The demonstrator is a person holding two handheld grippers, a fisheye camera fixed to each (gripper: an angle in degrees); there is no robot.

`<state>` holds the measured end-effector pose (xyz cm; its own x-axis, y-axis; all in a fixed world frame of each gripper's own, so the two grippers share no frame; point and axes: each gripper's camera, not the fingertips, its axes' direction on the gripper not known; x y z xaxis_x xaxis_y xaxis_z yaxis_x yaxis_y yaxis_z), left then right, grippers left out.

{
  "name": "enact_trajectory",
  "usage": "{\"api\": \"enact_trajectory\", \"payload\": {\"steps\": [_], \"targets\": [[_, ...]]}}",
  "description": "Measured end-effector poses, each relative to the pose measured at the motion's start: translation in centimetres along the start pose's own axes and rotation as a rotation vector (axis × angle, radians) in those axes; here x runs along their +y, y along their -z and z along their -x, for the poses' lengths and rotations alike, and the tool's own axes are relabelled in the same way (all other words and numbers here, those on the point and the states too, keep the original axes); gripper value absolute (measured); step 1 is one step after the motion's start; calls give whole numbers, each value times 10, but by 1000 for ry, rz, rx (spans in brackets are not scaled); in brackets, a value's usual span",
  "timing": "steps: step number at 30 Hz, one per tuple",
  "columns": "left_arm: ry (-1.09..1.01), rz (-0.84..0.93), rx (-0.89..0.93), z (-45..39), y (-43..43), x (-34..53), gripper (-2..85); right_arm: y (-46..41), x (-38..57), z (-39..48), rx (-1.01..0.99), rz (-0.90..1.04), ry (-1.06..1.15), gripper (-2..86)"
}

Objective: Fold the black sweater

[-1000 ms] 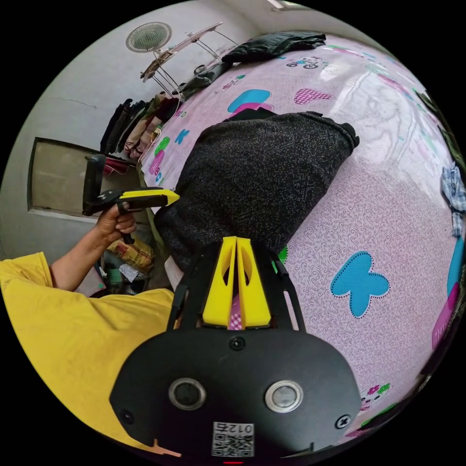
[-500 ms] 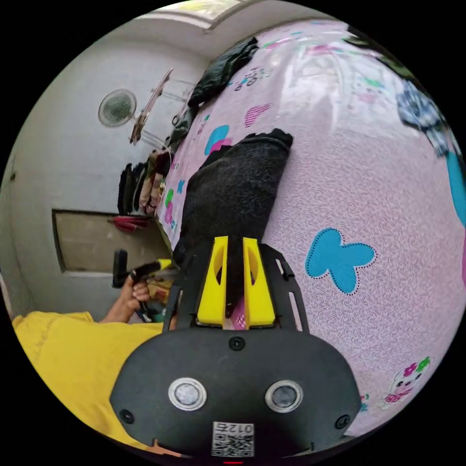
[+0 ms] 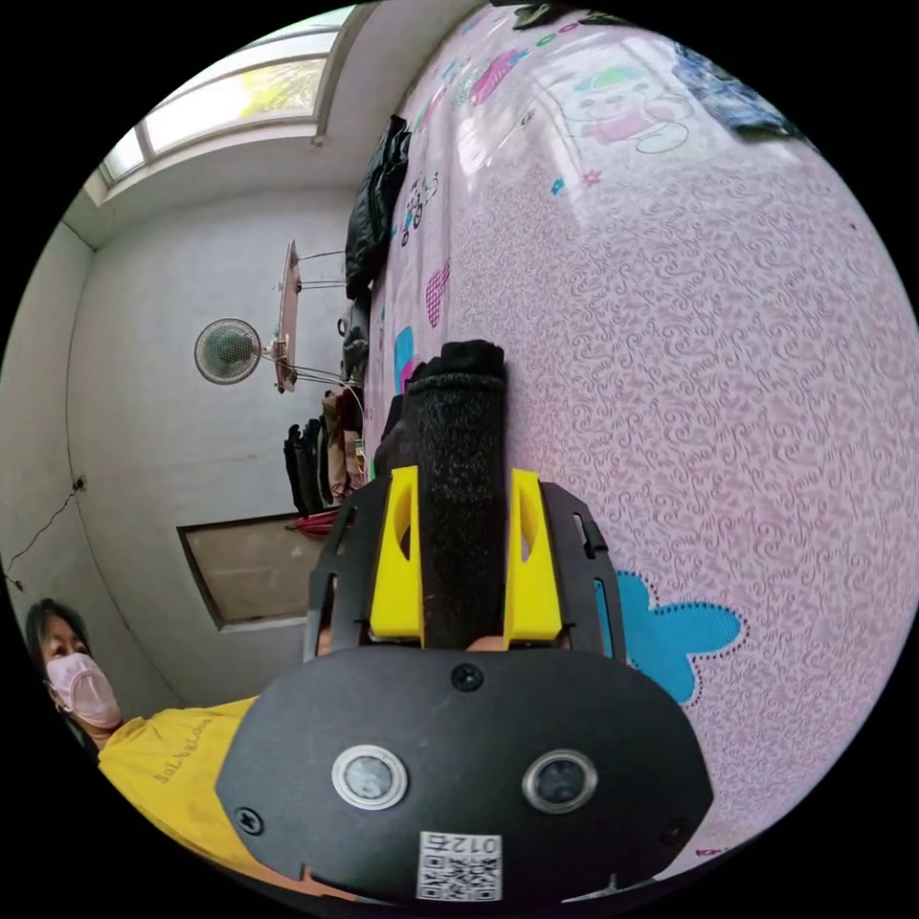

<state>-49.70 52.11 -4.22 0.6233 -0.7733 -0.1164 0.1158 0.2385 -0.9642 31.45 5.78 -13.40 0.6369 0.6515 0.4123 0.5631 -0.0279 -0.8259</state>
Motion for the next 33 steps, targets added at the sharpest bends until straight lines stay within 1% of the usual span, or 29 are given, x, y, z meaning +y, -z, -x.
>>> {"api": "enact_trajectory", "payload": {"steps": [2, 5, 7, 11, 15, 19, 21, 25, 29, 33], "targets": [[-9, 5, 33, 7, 3, -2, 131, -13, -18, 4, 21, 91, 18, 129], [1, 2, 85, 16, 9, -1, 117, -25, -31, 10, 35, 152, 43, 106], [-2, -12, 72, 15, 13, 0, 107, -29, -36, 13, 66, 165, 46, 85], [-96, -72, -27, -6, 28, -1, 87, -36, -41, 27, 69, 132, 64, 58], [-100, -118, -4, -1, 64, -24, 78, -66, -49, 45, 20, 120, 62, 42], [-125, -146, -52, 4, 109, -58, 75, -137, -65, 88, 52, 159, 120, 21], [-157, -166, -92, 6, 145, -86, 75, -174, -73, 106, 41, 164, 130, 15], [-194, -212, -177, 9, 202, -127, 75, -269, -96, 156, 42, 189, 194, 12], [-167, -288, -234, 20, 262, -169, 76, -360, -114, 207, 73, 242, 291, 16], [-145, -314, -290, 22, 304, -203, 78, -415, -123, 230, 85, 264, 334, 24]]}}
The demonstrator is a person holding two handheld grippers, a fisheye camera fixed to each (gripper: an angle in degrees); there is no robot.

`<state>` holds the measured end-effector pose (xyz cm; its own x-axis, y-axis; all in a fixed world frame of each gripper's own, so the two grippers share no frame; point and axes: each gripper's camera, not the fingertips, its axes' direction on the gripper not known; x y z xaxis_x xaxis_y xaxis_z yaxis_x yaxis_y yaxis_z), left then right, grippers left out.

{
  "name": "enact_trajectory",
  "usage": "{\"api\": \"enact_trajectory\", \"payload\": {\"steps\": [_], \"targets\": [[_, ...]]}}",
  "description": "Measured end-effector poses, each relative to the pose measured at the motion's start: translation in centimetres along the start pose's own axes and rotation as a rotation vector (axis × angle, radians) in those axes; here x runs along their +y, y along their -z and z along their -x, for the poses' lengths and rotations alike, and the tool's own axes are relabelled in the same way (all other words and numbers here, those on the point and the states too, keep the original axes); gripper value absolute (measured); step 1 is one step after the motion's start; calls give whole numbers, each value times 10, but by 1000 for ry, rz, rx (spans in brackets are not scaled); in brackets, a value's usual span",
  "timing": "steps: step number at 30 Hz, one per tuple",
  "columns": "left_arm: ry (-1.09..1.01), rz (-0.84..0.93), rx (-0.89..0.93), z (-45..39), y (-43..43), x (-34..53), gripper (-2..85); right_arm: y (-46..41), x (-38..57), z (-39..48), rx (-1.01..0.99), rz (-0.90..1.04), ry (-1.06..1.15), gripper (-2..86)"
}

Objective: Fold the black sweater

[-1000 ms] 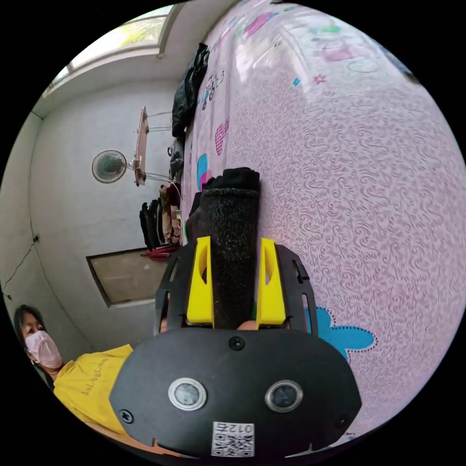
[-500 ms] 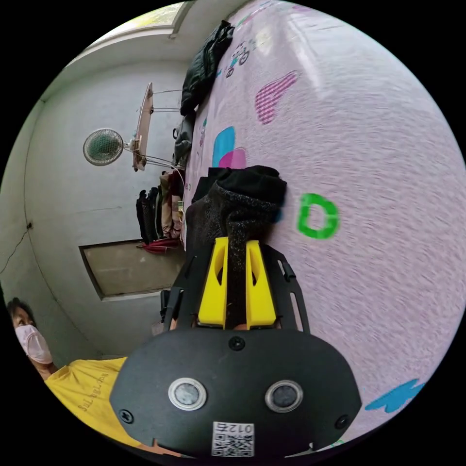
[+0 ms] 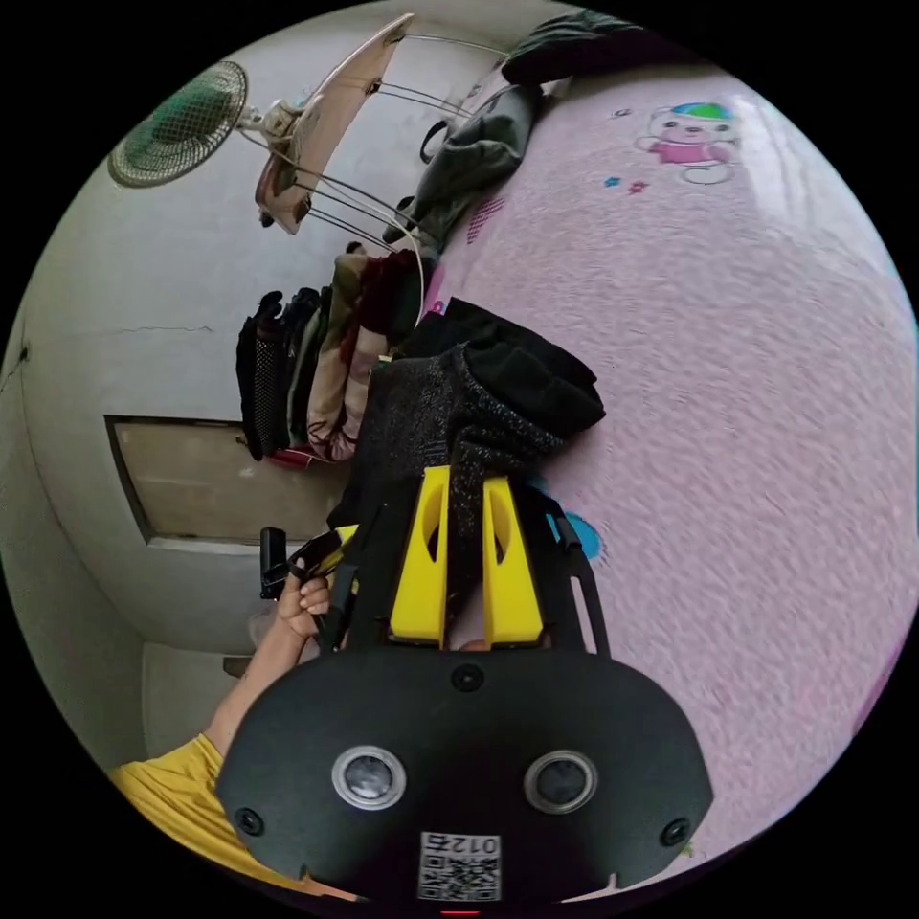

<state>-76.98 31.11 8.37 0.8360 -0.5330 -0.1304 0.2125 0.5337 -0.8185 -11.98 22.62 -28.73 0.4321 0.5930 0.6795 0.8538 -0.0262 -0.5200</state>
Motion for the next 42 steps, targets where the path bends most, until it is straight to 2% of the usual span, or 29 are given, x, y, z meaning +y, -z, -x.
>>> {"api": "enact_trajectory", "payload": {"steps": [4, 10, 13, 17, 22, 25, 28, 34, 36, 42], "targets": [[8, 2, -6, 6, 7, -20, 78, -29, -23, 2, -1, 9, 15, 33], [134, -3, 144, 18, -6, -4, 76, -30, -19, -22, -32, 33, -64, 69], [200, -74, 213, 17, -8, 23, 75, -24, -11, -30, -4, 66, -94, 91], [333, -253, 266, 13, 2, 79, 64, 13, 14, -44, -14, 41, -104, 95], [397, -473, 239, -22, 13, 167, 44, 81, 73, -80, -7, -29, -95, 85], [297, -490, 177, -78, -3, 216, 36, 129, 124, -108, 24, -71, -68, 76], [143, -396, 168, -152, -45, 259, 29, 180, 181, -144, 59, -138, -78, 66], [-240, -8, 238, -338, -184, 338, 18, 281, 316, -224, 148, -313, -119, 29], [-446, 158, 245, -427, -243, 373, 16, 306, 358, -249, 186, -367, -137, 20], [-952, 409, 226, -636, -355, 477, 18, 369, 483, -313, 424, -507, -174, 10]]}}
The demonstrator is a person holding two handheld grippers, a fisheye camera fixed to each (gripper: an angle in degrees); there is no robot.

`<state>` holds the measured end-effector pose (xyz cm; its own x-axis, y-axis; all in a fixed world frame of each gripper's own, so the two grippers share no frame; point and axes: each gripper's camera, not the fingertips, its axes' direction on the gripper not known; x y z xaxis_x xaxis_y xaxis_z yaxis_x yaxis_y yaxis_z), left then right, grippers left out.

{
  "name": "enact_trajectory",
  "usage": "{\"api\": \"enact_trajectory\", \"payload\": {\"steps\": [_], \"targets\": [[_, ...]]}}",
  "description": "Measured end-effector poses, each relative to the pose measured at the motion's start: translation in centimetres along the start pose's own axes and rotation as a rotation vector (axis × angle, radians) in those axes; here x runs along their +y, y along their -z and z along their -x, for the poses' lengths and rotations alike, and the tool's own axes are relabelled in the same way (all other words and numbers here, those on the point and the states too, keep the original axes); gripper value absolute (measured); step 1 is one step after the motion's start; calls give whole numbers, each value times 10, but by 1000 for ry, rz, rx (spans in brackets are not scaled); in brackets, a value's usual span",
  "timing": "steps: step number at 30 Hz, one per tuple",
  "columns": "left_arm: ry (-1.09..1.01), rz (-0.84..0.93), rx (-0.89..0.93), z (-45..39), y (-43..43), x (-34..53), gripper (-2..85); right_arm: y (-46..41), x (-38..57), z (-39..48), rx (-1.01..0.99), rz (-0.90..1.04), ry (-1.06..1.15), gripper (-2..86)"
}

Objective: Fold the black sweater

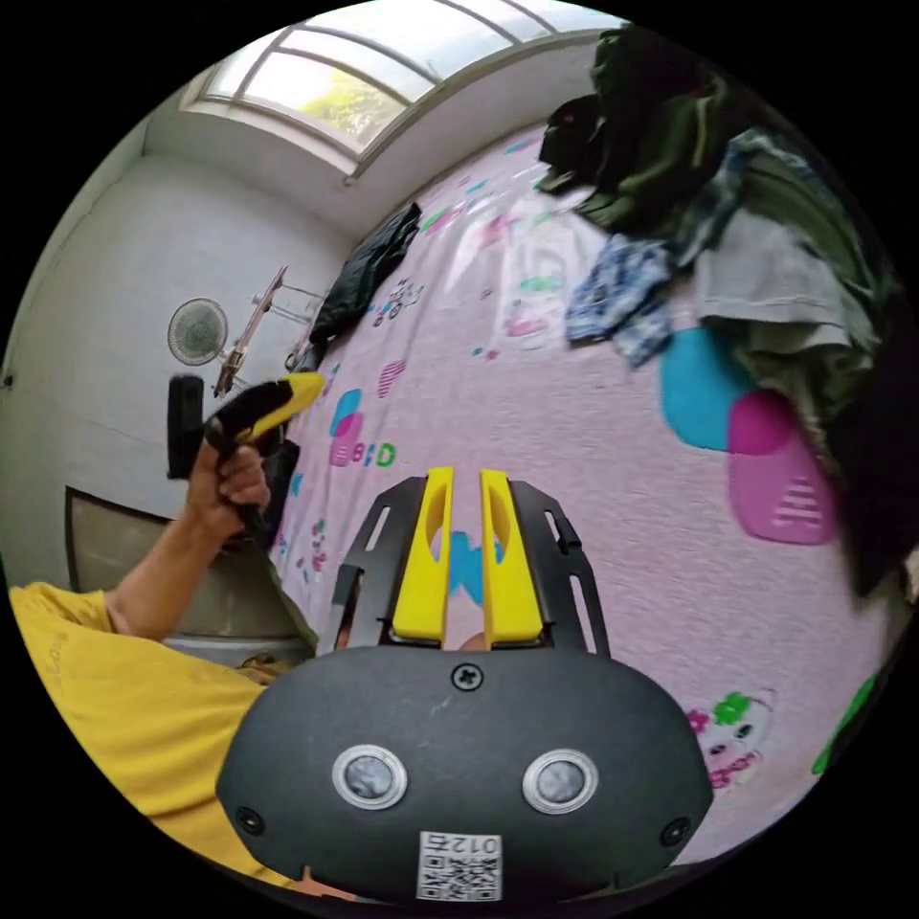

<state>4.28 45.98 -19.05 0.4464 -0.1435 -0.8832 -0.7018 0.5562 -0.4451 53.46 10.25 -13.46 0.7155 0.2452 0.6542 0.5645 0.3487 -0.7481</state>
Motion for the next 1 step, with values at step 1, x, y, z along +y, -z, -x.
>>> {"api": "enact_trajectory", "payload": {"steps": [1], "targets": [[-38, 18, 0, -15, -13, -11, 18, 12, 13, -16, 60, -28, 8, 10]]}}
